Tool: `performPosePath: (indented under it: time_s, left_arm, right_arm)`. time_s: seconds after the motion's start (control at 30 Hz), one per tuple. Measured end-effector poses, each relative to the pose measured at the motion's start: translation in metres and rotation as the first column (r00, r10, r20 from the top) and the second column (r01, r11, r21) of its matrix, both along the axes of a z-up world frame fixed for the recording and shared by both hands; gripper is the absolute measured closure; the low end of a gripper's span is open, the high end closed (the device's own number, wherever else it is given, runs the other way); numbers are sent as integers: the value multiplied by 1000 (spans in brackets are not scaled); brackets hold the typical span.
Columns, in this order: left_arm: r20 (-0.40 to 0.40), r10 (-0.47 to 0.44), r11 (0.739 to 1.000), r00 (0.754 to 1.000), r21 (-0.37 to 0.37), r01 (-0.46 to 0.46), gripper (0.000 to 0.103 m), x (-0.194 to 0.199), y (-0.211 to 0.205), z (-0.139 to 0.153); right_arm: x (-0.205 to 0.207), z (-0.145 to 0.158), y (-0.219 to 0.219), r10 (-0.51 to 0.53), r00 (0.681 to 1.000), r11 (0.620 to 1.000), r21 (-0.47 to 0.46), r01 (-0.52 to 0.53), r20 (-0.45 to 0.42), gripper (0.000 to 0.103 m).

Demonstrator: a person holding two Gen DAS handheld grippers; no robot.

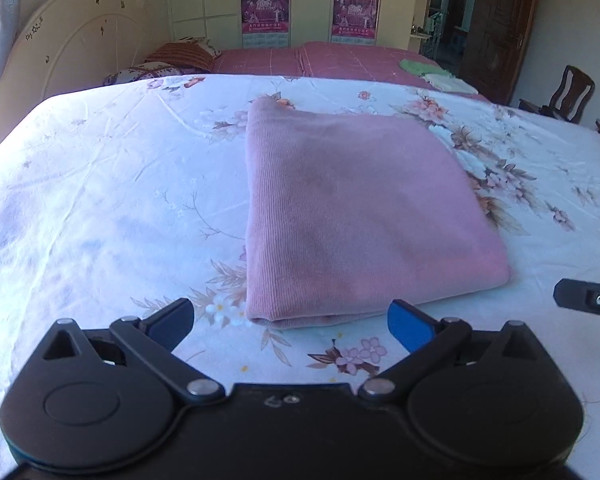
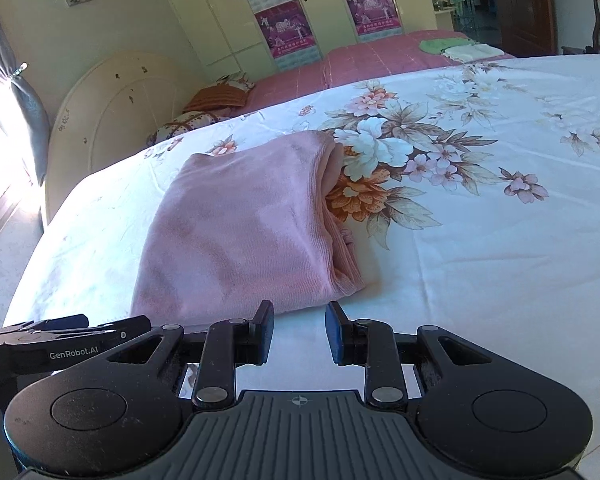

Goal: Fold small clothes

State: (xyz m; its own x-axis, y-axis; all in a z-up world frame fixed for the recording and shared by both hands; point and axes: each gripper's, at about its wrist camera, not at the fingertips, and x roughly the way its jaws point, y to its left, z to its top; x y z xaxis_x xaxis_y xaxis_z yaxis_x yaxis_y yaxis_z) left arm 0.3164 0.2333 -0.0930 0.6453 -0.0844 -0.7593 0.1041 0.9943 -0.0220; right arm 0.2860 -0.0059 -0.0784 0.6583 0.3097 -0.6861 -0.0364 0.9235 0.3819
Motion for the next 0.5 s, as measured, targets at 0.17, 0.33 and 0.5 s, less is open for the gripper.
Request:
performPosePath:
  time_s: [0.17,0.33,0.5]
  left_arm:
    - [19,62,996,998,-73,-61,3,-30,-1,22]
    - [120,84,974,989,-220,-56,5,-72,7,43]
    - [77,263,947,962,-211,-242,6,-101,8,57]
  right_arm:
    - [-23,17,-2,56,998,998,16,-56,27,74]
    - [-57,31,-5,117,991,993,6,-118,63,37]
    - [-91,44,-12,127,988,991,-41,-124,88,33]
